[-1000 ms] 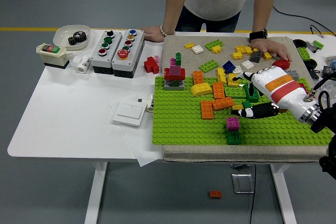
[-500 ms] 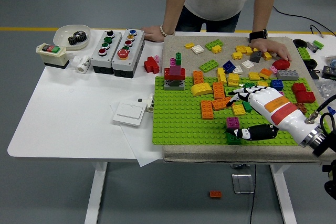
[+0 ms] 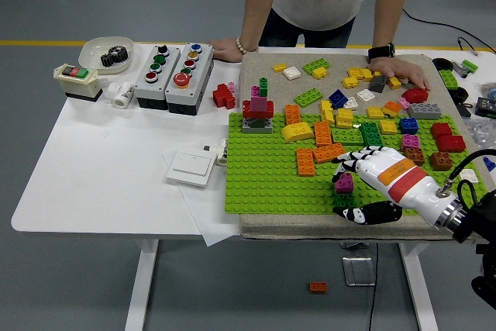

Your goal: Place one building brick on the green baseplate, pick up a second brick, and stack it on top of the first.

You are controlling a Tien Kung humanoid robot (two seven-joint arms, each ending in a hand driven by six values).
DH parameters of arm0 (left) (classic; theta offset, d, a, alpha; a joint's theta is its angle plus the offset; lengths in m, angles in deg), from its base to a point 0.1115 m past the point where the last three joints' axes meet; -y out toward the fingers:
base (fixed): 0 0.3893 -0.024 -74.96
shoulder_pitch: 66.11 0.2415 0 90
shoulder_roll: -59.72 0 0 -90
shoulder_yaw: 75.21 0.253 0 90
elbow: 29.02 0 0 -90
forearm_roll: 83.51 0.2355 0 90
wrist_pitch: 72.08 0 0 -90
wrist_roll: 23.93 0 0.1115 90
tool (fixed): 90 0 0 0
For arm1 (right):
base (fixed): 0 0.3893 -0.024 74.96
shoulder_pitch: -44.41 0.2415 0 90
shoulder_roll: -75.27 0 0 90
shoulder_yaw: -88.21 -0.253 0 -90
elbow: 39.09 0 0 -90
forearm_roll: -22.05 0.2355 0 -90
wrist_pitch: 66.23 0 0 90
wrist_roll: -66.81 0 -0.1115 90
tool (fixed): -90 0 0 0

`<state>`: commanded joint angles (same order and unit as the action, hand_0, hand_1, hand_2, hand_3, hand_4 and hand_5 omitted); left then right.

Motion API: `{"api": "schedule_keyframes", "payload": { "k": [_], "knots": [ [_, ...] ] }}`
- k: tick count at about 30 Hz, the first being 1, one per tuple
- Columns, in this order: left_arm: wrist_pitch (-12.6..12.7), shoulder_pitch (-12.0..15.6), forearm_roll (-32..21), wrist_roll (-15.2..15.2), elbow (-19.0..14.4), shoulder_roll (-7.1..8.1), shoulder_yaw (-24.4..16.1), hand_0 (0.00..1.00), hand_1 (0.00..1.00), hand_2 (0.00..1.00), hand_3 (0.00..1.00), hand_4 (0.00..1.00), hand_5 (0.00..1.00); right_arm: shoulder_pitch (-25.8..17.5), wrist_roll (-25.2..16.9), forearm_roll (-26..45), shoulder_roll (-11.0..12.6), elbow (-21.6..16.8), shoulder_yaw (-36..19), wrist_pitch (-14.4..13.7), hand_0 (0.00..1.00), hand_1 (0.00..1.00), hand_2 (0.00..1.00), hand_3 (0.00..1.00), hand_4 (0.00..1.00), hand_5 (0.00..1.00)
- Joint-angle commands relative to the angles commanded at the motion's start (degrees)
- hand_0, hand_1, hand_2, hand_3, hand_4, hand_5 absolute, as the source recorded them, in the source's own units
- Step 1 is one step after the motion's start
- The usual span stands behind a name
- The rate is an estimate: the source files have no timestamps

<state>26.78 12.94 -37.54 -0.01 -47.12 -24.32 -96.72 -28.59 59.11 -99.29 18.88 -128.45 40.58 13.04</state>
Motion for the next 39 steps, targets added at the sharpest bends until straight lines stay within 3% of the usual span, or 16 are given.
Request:
{"api": "schedule_keyframes", "payload": {
  "k": [39],
  "knots": [
    [-0.31, -0.06, 0.53, 0.08, -0.17, 0.06, -0.06, 0.840, 0.813, 0.817, 0.626, 0.727, 0.681, 1.38, 0.79, -2.16, -0.09, 3.05, 2.29, 2.35, 0.625, 0.604, 0.642, 0.548, 0.824, 0.507]
  ]
}}
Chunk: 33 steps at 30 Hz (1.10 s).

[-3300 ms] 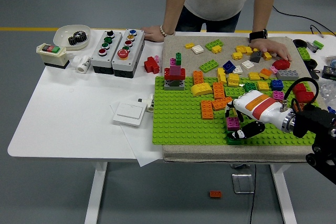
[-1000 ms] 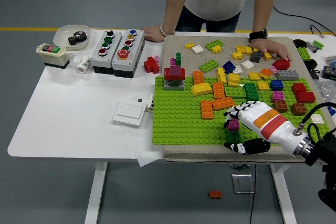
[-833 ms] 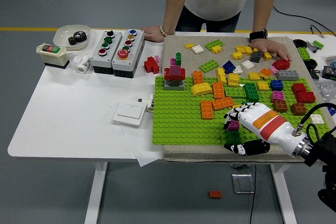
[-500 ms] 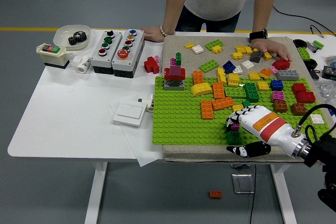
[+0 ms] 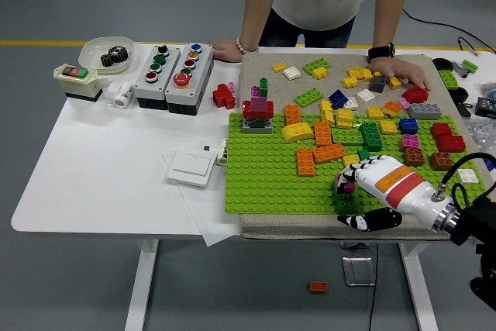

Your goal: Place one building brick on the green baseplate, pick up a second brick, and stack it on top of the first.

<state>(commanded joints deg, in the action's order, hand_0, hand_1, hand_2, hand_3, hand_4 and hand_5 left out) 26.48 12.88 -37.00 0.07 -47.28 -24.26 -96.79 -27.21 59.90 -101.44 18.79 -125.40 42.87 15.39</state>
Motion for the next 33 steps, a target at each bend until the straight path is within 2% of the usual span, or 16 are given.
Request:
{"api": "schedule_keyframes", "payload": {
  "k": [33],
  "knots": [
    [-0.04, -0.27, -0.02, 0.08, -0.03, 0.16, 0.12, 0.837, 0.814, 0.816, 0.625, 0.728, 0.687, 0.94, 1.05, -3.54, 0.01, -0.86, 1.38, 1.05, 0.617, 0.601, 0.641, 0.549, 0.837, 0.508]
  ]
}}
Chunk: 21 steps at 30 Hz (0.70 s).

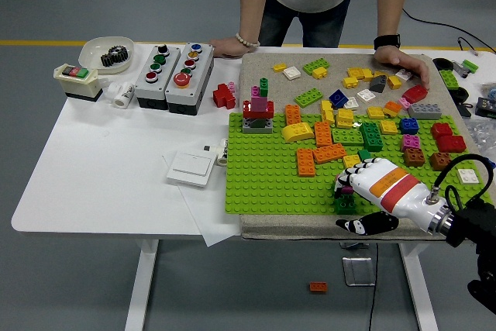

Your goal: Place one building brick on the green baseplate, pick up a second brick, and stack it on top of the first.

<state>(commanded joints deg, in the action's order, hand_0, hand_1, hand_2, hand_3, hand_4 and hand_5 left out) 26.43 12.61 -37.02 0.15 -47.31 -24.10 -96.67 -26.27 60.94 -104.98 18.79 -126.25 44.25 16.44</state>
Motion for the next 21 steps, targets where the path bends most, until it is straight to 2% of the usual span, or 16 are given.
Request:
{"api": "schedule_keyframes", "payload": {
  "k": [14, 21],
  "knots": [
    [-0.10, 0.03, 0.02, 0.00, 0.05, -0.03, -0.05, 0.837, 0.814, 0.815, 0.624, 0.726, 0.686, -0.12, 0.08, -0.04, 0.10, -1.37, -1.30, -1.75, 0.615, 0.598, 0.641, 0.551, 0.844, 0.512],
    [-0.20, 0.14, 0.21, 0.06, 0.05, -0.07, -0.20, 0.837, 0.814, 0.815, 0.624, 0.726, 0.687, 0.15, -0.01, -0.16, -0.09, -0.45, -0.66, -1.88, 0.615, 0.597, 0.642, 0.551, 0.844, 0.510]
  ]
}}
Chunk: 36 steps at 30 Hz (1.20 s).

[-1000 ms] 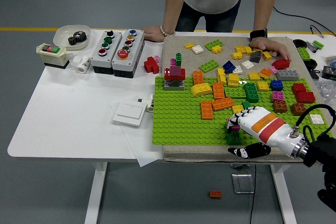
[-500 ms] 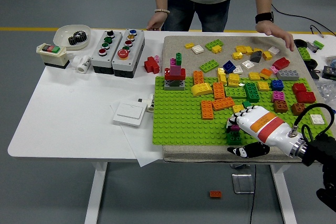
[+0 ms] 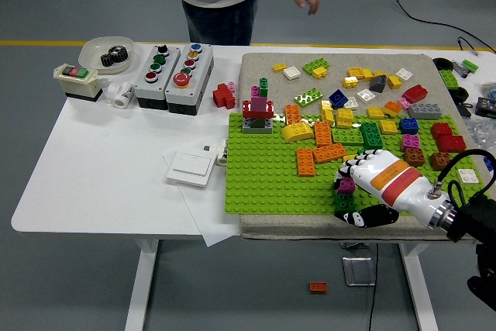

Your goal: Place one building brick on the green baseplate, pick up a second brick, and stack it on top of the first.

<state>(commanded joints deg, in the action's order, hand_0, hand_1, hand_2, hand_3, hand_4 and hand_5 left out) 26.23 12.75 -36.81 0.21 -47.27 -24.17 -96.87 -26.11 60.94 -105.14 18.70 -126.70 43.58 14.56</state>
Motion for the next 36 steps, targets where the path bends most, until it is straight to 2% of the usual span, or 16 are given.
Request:
{"api": "schedule_keyframes", "payload": {
  "k": [19, 36],
  "knots": [
    [-0.16, 0.16, 0.72, 0.17, -0.04, 0.02, -0.36, 0.838, 0.815, 0.815, 0.625, 0.726, 0.685, 0.99, 0.18, -1.14, -0.97, 2.79, 0.68, 0.15, 0.624, 0.605, 0.647, 0.554, 0.848, 0.506],
    [-0.16, -0.07, 0.29, 0.05, -0.05, 0.02, -0.23, 0.838, 0.814, 0.815, 0.626, 0.726, 0.683, 0.79, 0.25, -1.14, -0.83, 2.62, 0.43, 0.37, 0.624, 0.603, 0.648, 0.556, 0.851, 0.508]
  ]
}}
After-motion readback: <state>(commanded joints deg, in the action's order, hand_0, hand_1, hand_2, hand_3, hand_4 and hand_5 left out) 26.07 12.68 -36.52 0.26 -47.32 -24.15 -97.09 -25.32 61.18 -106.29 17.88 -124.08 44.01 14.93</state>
